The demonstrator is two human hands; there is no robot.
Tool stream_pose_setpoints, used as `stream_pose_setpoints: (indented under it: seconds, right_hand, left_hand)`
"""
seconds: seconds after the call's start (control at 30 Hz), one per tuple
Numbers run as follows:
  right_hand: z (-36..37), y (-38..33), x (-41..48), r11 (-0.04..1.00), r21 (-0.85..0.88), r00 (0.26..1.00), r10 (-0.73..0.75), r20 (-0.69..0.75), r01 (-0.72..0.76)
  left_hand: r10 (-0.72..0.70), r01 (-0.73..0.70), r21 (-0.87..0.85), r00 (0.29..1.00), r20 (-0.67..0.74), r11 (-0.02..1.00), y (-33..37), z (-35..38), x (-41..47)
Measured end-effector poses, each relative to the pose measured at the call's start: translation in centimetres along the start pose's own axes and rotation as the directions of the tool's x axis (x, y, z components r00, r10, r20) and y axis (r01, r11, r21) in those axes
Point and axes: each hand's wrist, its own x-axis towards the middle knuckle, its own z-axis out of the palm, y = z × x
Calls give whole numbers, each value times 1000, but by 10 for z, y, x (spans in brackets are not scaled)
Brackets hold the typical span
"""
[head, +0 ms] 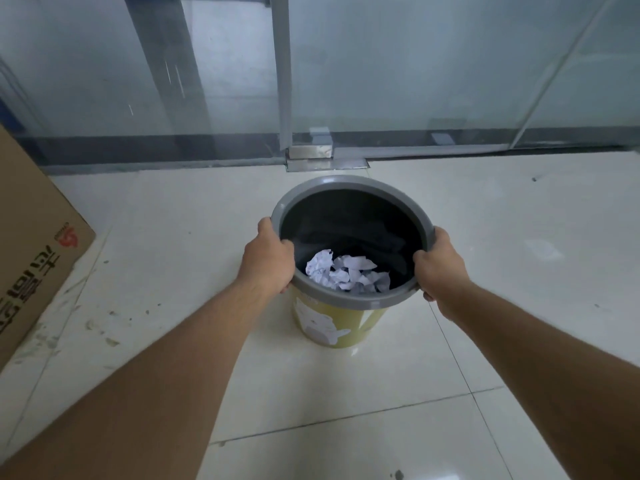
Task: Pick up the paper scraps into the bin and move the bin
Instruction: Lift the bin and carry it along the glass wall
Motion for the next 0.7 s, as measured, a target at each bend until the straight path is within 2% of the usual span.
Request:
stream_pose_setpoints:
  seconds: [0.13,0.27,0.43,0.7]
  right_hand:
    - [-22,-23,-16,999,22,1000,-28,5,28]
    - [-77,-101,-55,998,-5,998,-61,10,61]
    - [-194,-269,-116,989,3,988,-150,37,150]
    - [-402,-541,-222,969,44,967,-247,61,244]
  left_hand:
    - [25,-25,-8,999,-24,1000,21,-22,-14]
    - [7,-9,-41,1000,-28,999,93,-83,-41]
    - [5,-11,-116,999,-50,993,254,-215,-96]
    - [115,-126,-108,988,-104,986,535,-437,-199]
